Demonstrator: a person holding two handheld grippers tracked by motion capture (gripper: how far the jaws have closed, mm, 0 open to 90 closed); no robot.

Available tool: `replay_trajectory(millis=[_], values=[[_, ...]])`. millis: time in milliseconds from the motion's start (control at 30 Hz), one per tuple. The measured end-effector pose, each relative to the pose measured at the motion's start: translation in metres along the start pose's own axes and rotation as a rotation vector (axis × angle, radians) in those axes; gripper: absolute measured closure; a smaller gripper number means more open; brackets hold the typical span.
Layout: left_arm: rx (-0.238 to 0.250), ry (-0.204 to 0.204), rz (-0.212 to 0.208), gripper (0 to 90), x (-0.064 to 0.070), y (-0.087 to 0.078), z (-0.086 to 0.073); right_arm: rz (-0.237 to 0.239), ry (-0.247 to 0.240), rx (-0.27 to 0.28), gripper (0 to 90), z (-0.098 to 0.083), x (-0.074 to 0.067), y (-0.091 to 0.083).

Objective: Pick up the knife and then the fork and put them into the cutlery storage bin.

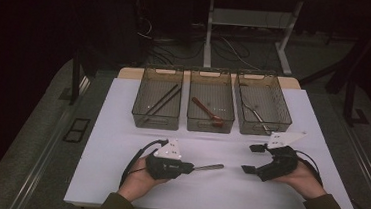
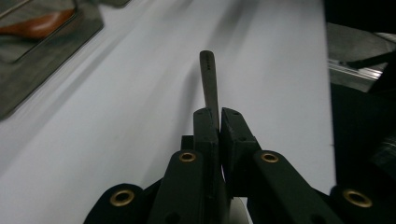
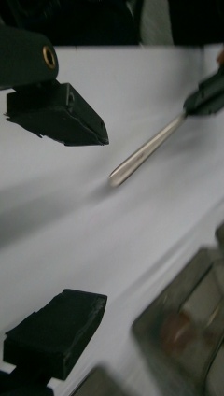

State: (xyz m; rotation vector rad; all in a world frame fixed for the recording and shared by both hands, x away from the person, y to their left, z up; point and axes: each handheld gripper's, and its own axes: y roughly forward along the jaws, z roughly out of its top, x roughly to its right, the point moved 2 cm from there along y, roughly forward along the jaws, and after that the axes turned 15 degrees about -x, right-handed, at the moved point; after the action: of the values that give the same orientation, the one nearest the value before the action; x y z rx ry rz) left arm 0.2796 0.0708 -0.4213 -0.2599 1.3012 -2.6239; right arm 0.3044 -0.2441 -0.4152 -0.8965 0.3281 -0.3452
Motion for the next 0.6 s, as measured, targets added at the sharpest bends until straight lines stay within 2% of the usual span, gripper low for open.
replay_trajectory(millis=[133, 233, 300, 433, 600], values=[[-0.015, 0.059, -0.035, 84.9, 0.001, 0.002, 0.009, 0.056, -0.117, -0.056, 25.5, 0.025, -0.016, 0.013], [-0.021, 0.085, -0.049, 84.8, 0.001, 0.004, 0.015, 0.076, -0.226, -0.103, 33.3, 0.039, -0.025, 0.026], [-0.025, 0.095, -0.055, 84.8, 0.001, 0.006, 0.019, 0.1, -0.281, -0.137, 39.0, 0.047, -0.031, 0.036], [-0.027, 0.115, -0.064, 84.8, 0.001, 0.007, 0.025, 0.121, -0.335, -0.192, 47.8, 0.058, -0.041, 0.051], [-0.025, 0.123, -0.083, 84.8, 0.001, 0.009, 0.031, 0.131, -0.374, -0.206, 60.0, 0.07, -0.048, 0.061]])
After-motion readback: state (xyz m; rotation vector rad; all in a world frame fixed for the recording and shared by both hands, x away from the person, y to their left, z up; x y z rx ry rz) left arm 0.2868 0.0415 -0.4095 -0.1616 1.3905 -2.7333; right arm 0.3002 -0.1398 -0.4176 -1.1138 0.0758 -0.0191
